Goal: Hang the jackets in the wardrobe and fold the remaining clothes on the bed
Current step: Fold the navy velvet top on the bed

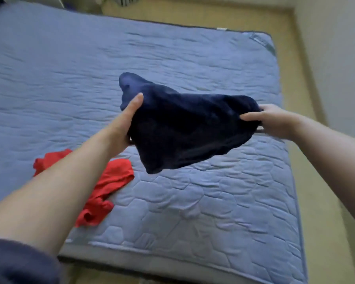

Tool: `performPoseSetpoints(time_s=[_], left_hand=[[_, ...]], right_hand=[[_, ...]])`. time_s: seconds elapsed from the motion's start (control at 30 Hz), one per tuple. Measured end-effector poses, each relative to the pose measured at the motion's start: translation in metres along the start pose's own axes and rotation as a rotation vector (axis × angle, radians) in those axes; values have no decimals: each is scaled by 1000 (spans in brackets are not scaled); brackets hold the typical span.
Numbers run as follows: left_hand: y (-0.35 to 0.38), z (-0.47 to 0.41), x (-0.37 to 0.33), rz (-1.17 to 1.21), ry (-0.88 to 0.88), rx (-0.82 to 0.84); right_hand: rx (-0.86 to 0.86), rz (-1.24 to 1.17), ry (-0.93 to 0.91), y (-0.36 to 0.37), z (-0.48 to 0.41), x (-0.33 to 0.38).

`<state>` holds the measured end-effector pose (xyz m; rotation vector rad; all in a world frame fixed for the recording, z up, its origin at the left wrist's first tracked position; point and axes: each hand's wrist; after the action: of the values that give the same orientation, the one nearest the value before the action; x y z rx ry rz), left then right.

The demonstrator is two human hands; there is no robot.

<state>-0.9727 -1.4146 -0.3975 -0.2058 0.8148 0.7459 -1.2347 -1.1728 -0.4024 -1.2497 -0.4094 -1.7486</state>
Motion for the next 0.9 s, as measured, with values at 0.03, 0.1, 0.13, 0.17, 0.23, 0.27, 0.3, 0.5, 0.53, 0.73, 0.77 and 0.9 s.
performPoseSetpoints(time_s=[0.03, 0.1, 0.13, 0.17, 0.23, 0.27, 0.3, 0.5, 0.53, 0.73, 0.77, 0.9], left_hand=[[2, 0, -7, -28, 31, -2], [5, -5, 0, -66, 35, -17], [5, -11, 14, -82, 8, -33], [5, -18, 35, -93, -30, -52], [5, -33, 94, -137, -122, -109], [4, -39, 130, -169, -166, -146], [4, -42, 168, -210, -205, -181], [-6, -26, 316, -353, -357, -137], [-7, -27, 316, -342, -361, -126], [4, -47, 256, -391, -322, 15], [8, -54, 247, -405, -260, -30], [24, -87, 234, -344, -172, -87]], right_hand=[[1, 3, 8, -1, 8, -2], [-3, 11, 40, 6, 20, -22], [-17, 11, 64, 12, 25, -40], [-32, 16, 88, 20, 30, -62], [-49, 49, 147, 42, 45, -119], [-41, 65, 190, 53, 55, -152], [-8, 83, 245, 66, 69, -186], [200, 74, 514, 129, 142, -310], [215, 77, 549, 131, 141, -313], [56, -190, 601, 108, 91, -287], [-11, -279, 571, 105, 80, -282], [-210, -457, 538, 108, 44, -275]])
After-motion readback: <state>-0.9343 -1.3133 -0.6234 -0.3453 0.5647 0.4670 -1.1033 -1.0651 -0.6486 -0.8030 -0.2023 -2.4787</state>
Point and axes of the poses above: each hand's wrist, its own z-axis away from the middle knuckle, its own y-axis out of the palm, x = y × z, and after that the axes turned 9 degrees about -y, right-handed
